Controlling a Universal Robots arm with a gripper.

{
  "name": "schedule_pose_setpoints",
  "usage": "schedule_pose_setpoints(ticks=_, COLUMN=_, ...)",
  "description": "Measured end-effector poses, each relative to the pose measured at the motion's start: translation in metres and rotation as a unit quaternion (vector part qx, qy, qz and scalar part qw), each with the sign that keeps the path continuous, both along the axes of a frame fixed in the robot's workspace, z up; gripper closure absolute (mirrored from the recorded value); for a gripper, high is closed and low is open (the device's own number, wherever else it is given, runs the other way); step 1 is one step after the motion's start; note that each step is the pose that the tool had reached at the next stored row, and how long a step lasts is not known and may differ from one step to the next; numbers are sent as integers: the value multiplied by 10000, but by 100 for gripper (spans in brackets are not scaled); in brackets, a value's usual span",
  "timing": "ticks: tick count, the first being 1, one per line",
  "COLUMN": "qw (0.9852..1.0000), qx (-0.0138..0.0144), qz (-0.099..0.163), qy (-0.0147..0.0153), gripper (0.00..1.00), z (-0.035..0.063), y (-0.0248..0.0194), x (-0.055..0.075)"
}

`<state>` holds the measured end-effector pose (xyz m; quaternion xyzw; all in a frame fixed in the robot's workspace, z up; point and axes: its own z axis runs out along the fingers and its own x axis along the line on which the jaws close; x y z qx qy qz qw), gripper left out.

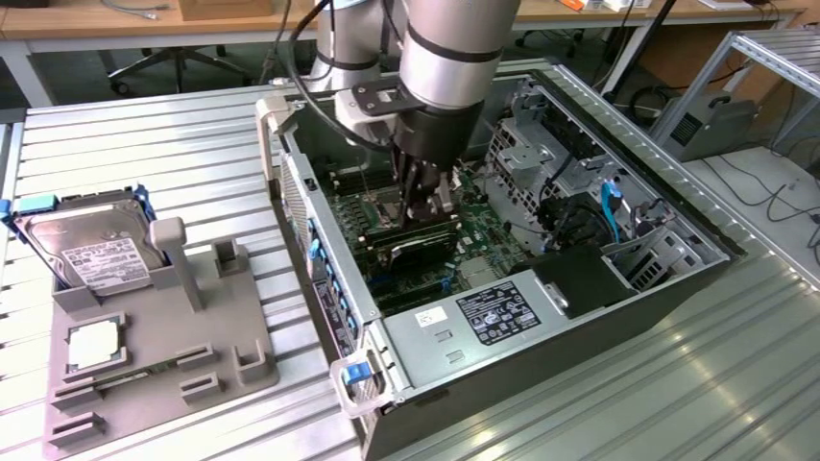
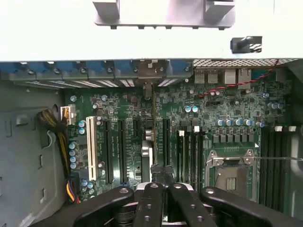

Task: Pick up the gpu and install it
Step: 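Press down on the gpu until it lock into place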

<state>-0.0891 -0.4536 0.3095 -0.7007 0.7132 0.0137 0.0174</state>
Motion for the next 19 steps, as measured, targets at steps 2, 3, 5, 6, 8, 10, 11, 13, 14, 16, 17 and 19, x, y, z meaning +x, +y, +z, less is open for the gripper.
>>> schedule_pose_setpoints(ticks=2, qw=10000, qx=-1, qz=0, qy=0, gripper=89, z=62, y=0, x=7)
schedule_pose_setpoints(ticks=3, qw=10000, qx=-2, qz=0, qy=0, gripper=89, z=89, y=0, x=10)
schedule_pose_setpoints(ticks=5, qw=10000, qx=-3, qz=0, qy=0, gripper=89, z=152, y=1, x=18)
schedule_pose_setpoints(ticks=6, qw=10000, qx=-3, qz=-1, qy=0, gripper=89, z=173, y=1, x=21)
schedule_pose_setpoints(ticks=8, qw=10000, qx=-4, qz=0, qy=0, gripper=89, z=237, y=1, x=28)
schedule_pose_setpoints(ticks=10, qw=10000, qx=-3, qz=-1, qy=0, gripper=89, z=237, y=1, x=28)
schedule_pose_setpoints(ticks=11, qw=10000, qx=-3, qz=0, qy=-1, gripper=89, z=237, y=1, x=28)
schedule_pose_setpoints(ticks=13, qw=10000, qx=-4, qz=0, qy=0, gripper=89, z=238, y=1, x=28)
schedule_pose_setpoints(ticks=14, qw=10000, qx=-4, qz=0, qy=0, gripper=89, z=238, y=1, x=29)
schedule_pose_setpoints(ticks=16, qw=10000, qx=-6, qz=0, qy=1, gripper=89, z=240, y=1, x=46)
schedule_pose_setpoints(ticks=17, qw=10000, qx=-5, qz=0, qy=1, gripper=89, z=239, y=1, x=63)
schedule_pose_setpoints(ticks=19, qw=10000, qx=-4, qz=0, qy=0, gripper=89, z=239, y=2, x=109)
